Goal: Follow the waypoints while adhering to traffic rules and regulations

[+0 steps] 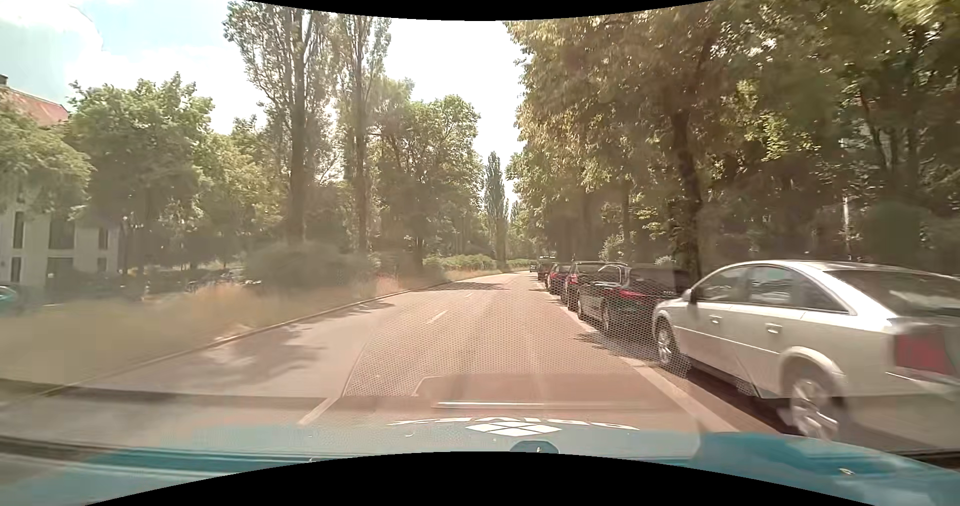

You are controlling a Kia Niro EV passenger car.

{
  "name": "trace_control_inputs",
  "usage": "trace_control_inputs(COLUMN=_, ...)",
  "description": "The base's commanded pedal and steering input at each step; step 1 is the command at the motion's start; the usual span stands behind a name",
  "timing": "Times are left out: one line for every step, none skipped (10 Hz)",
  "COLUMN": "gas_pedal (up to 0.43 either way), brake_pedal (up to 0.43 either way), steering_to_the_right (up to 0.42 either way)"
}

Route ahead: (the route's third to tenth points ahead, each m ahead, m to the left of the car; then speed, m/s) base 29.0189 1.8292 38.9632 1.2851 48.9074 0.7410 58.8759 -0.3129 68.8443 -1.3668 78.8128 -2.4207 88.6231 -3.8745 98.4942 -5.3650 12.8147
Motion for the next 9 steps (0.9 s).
trace_control_inputs(gas_pedal=0.177, brake_pedal=0.000, steering_to_the_right=0.006)
trace_control_inputs(gas_pedal=0.177, brake_pedal=0.000, steering_to_the_right=0.006)
trace_control_inputs(gas_pedal=0.177, brake_pedal=0.000, steering_to_the_right=0.006)
trace_control_inputs(gas_pedal=0.177, brake_pedal=0.000, steering_to_the_right=0.006)
trace_control_inputs(gas_pedal=0.177, brake_pedal=0.000, steering_to_the_right=0.006)
trace_control_inputs(gas_pedal=0.177, brake_pedal=0.000, steering_to_the_right=0.007)
trace_control_inputs(gas_pedal=0.177, brake_pedal=0.000, steering_to_the_right=0.008)
trace_control_inputs(gas_pedal=0.169, brake_pedal=0.000, steering_to_the_right=0.009)
trace_control_inputs(gas_pedal=0.150, brake_pedal=0.000, steering_to_the_right=0.008)
